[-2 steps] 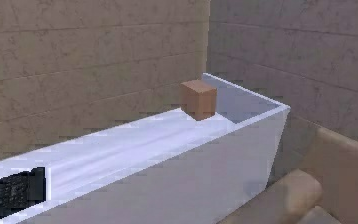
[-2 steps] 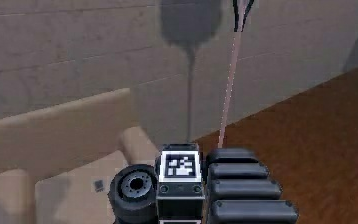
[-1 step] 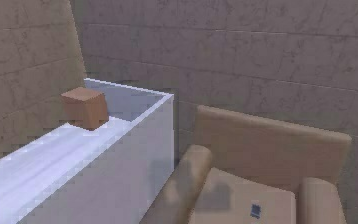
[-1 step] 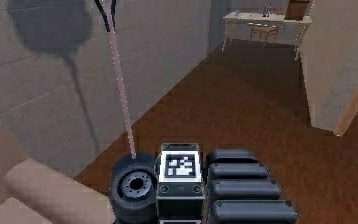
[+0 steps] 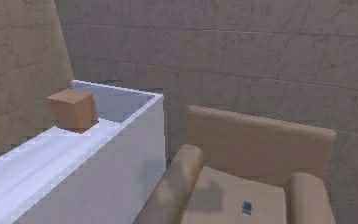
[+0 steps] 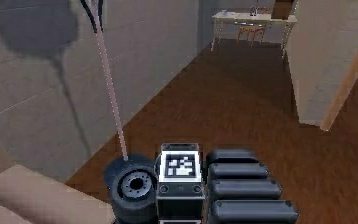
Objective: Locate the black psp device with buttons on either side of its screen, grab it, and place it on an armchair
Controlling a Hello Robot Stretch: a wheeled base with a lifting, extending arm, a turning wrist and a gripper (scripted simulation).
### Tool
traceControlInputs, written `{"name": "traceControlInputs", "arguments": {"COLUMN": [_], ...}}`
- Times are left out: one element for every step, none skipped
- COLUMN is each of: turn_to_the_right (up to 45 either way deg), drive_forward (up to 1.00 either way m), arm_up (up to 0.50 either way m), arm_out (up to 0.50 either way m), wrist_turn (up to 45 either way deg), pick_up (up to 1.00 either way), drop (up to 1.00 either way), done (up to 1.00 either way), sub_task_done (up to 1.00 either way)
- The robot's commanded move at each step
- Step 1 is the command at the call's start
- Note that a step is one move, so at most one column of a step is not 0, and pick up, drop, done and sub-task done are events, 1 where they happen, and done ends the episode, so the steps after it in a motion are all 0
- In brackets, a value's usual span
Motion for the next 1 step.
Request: {"name": "traceControlInputs", "arguments": {"turn_to_the_right": [0.0], "drive_forward": [0.05], "arm_up": [0.00], "arm_out": [0.00], "wrist_turn": [0.0], "pick_up": [0.00], "drop": [0.00], "done": [0.00], "sub_task_done": [0.00]}}
